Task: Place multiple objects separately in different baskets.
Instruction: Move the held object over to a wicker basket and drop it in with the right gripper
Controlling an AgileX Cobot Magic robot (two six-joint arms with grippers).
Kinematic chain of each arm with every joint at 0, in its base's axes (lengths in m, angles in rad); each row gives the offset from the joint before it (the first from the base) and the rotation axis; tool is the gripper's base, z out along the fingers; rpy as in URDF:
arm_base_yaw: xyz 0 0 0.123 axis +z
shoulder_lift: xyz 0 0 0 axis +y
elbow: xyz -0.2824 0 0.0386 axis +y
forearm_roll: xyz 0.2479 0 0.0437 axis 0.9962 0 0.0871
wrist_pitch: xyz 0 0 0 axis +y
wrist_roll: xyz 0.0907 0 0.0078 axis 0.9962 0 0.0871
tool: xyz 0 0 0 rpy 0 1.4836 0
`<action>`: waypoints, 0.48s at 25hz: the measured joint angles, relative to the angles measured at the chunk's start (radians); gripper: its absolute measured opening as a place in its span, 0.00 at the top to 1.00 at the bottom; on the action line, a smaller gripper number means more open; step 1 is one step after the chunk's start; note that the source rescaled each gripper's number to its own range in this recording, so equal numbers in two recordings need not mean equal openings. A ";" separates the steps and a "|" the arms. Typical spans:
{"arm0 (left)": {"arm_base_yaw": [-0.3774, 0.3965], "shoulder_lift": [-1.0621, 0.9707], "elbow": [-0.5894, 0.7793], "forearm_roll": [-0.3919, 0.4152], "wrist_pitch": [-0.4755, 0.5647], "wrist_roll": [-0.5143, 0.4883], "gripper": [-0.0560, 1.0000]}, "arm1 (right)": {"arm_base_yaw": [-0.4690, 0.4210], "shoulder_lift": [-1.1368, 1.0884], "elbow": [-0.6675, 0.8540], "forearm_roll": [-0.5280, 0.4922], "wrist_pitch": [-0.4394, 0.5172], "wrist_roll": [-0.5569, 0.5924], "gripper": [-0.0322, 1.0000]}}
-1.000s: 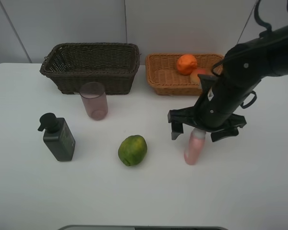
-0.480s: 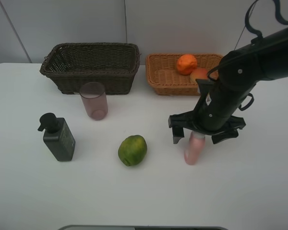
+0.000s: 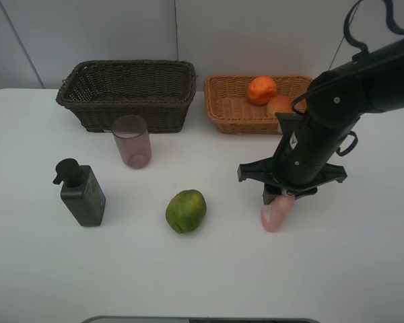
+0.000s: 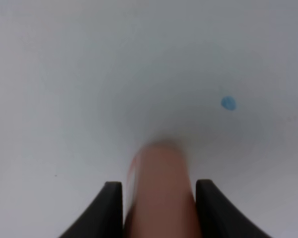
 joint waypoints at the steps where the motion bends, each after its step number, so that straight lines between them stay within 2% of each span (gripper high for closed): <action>1: 0.000 0.000 0.000 0.000 0.000 0.000 0.06 | 0.000 0.000 0.000 0.000 0.000 0.000 0.96; 12: 0.000 0.000 0.000 0.000 0.000 0.000 0.06 | 0.000 0.000 0.000 0.000 0.000 0.000 0.96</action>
